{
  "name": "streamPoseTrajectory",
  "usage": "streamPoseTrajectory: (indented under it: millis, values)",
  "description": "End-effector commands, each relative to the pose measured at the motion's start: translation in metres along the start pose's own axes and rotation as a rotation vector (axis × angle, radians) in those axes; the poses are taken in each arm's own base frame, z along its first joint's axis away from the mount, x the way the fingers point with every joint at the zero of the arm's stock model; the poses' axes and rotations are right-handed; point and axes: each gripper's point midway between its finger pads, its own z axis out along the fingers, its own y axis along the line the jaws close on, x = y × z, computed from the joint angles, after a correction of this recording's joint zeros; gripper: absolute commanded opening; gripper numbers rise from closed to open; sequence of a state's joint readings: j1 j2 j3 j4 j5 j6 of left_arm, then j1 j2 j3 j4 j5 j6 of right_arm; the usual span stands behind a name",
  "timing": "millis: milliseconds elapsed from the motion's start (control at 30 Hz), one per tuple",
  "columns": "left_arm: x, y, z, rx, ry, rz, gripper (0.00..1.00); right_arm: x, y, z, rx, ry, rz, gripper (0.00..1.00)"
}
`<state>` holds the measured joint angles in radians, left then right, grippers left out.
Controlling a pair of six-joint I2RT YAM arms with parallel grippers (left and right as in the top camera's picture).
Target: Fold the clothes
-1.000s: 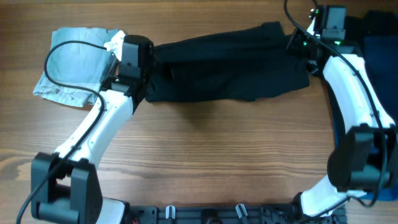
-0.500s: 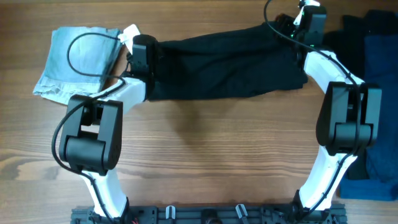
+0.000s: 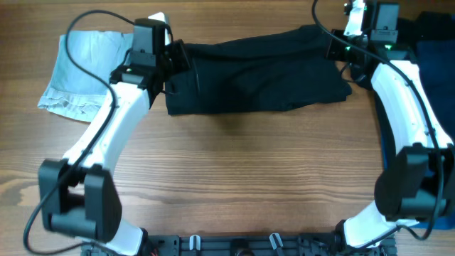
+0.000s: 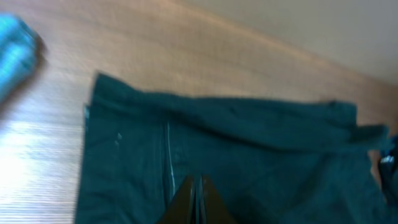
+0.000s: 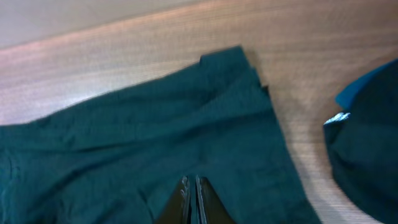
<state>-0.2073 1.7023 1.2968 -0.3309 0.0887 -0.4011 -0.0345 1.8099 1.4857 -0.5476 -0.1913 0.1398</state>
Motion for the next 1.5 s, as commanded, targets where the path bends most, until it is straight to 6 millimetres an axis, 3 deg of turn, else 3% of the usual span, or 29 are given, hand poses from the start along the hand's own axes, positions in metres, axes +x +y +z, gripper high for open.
streamPoseTrajectory:
  millis: [0, 167, 367, 500, 600, 700, 767, 833, 900, 967, 1067, 1200, 1367, 1467]
  values:
    - [0.040, -0.002, 0.038, 0.076, 0.149, -0.013, 0.04, 0.032, 0.008, 0.037, -0.031, 0.109, -0.010, 0.04]
    - [0.056, 0.010, 0.072, 0.061, 0.177, -0.019, 0.04, 0.068, 0.007, 0.090, -0.033, 0.205, -0.016, 0.04]
    - [0.075, 0.027, 0.111, 0.039, 0.191, -0.023, 0.04, 0.068, 0.001, 0.137, -0.044, 0.141, -0.020, 0.04]
    - [0.060, 0.039, 0.129, -0.014, 0.085, -0.008, 0.04, 0.046, -0.001, 0.172, -0.070, -0.016, -0.049, 0.05]
    - [0.060, 0.042, 0.141, -0.007, 0.060, -0.005, 0.05, 0.026, 0.000, 0.189, -0.090, -0.143, -0.074, 0.06]
    - [0.052, 0.038, 0.142, 0.010, 0.024, -0.001, 0.05, -0.010, 0.009, 0.180, -0.116, -0.295, -0.102, 0.08]
    - [0.030, 0.027, 0.138, 0.047, -0.048, 0.006, 0.06, -0.041, 0.017, 0.163, -0.136, -0.411, -0.124, 0.08]
    - [0.007, 0.014, 0.130, 0.075, -0.103, 0.012, 0.06, -0.058, 0.024, 0.148, -0.150, -0.463, -0.136, 0.08]
    - [0.006, 0.014, 0.130, 0.073, -0.103, 0.012, 0.08, -0.045, 0.019, 0.155, -0.133, -0.407, -0.123, 0.08]
    - [0.015, 0.027, 0.134, 0.028, -0.071, 0.003, 0.08, -0.025, 0.005, 0.169, -0.075, -0.332, -0.110, 0.09]
    - [0.014, 0.049, 0.144, -0.035, -0.095, -0.007, 0.08, -0.030, -0.009, 0.171, 0.009, -0.369, -0.110, 0.09]
    - [0.010, 0.075, 0.152, -0.059, -0.117, -0.034, 0.07, -0.037, -0.010, 0.169, 0.022, -0.403, -0.130, 0.09]
    - [-0.035, 0.071, 0.123, -0.030, -0.219, -0.045, 0.05, -0.054, -0.025, 0.151, 0.109, -0.436, -0.130, 0.08]
    - [-0.072, 0.038, 0.078, 0.048, -0.301, 0.012, 0.04, -0.083, -0.011, 0.099, 0.102, -0.467, -0.133, 0.09]
